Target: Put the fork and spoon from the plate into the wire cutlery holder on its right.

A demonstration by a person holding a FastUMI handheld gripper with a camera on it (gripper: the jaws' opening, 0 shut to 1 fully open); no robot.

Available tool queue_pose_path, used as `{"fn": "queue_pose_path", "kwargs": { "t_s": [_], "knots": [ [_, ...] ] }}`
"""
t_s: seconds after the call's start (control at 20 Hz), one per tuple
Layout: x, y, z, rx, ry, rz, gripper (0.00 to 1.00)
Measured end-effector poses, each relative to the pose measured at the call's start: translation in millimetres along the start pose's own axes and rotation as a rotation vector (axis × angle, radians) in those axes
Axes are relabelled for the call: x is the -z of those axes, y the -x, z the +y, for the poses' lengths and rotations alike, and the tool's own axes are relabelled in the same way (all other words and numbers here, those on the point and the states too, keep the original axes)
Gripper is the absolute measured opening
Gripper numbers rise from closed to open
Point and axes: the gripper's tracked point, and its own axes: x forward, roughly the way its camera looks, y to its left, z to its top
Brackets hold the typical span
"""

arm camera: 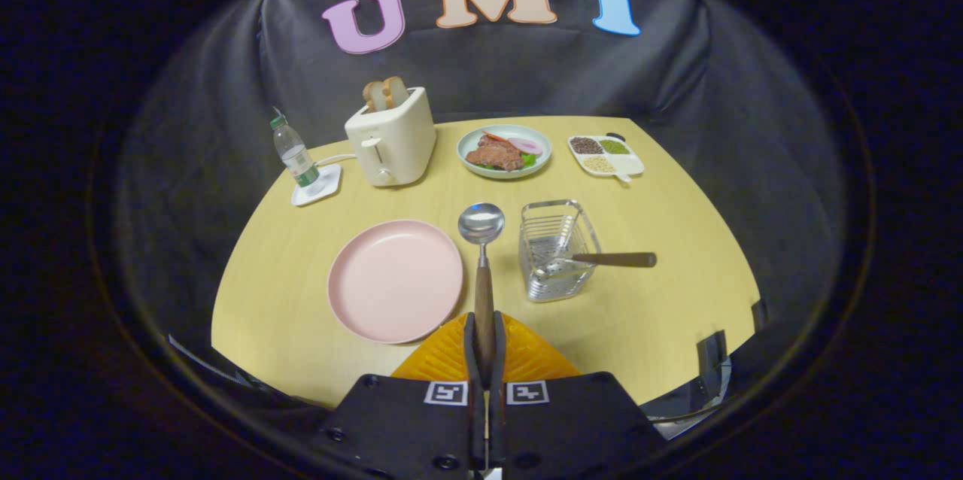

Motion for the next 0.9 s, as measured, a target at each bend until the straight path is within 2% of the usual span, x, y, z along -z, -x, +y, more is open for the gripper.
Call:
{"fn": "queue_pose_path", "kwargs": {
  "t_s": [0.35, 0.65, 0.9],
  "knots": [
    [-22.2, -1.1, -51.6, 0.068, -0.036, 0.023, 0.05],
    [-5.8, -11.3, -73.3, 0.089, -0.026, 0.109, 0.05],
    [5.7, -21.2, -73.2, 0.072, 0.004, 0.196, 0.05]
  ]
}}
